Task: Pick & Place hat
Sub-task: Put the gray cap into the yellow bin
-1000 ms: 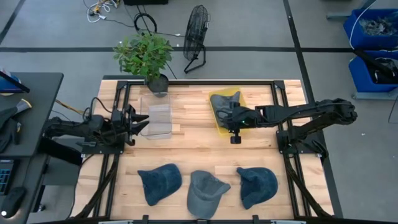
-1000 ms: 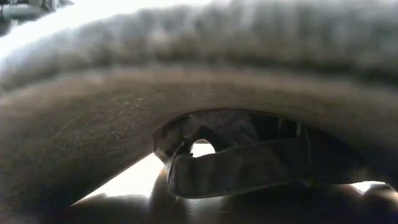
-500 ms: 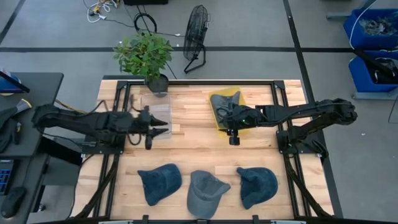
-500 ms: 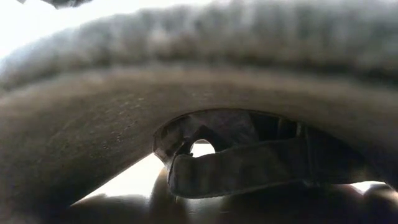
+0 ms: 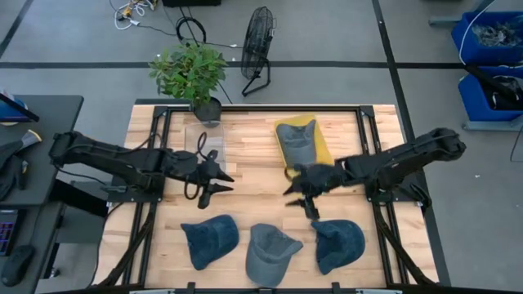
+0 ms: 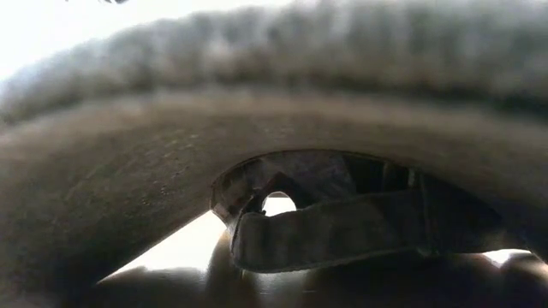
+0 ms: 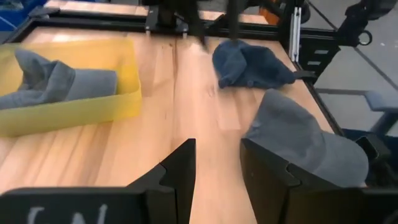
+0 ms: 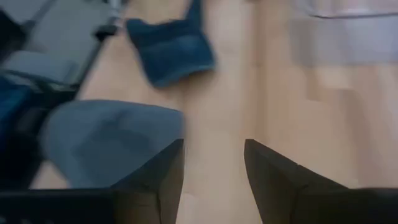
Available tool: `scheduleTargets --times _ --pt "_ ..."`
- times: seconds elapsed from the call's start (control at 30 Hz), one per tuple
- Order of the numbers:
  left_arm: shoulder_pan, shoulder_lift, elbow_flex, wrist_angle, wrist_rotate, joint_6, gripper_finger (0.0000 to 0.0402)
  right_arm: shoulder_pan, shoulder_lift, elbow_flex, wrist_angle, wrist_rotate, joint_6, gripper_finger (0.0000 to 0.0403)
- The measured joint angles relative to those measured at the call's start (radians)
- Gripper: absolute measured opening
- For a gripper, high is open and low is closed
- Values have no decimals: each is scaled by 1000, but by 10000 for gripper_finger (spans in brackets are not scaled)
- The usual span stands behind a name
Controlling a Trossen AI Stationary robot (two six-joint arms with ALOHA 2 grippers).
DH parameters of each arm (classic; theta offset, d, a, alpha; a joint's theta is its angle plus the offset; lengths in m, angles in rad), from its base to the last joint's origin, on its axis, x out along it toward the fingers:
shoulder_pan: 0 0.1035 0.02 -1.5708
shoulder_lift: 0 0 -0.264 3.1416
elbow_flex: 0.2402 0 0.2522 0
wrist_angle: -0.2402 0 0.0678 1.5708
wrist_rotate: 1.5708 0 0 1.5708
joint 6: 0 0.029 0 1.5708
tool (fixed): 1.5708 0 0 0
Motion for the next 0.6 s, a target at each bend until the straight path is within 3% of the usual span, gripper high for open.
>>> scheduleTargets --times 0.23,0.6 --pt "0 2 1 9 0 27 129 141 110 0 125 94 92 174" --pt "-15 2 0 3 73 112 144 192 287 0 289 116 242 174"
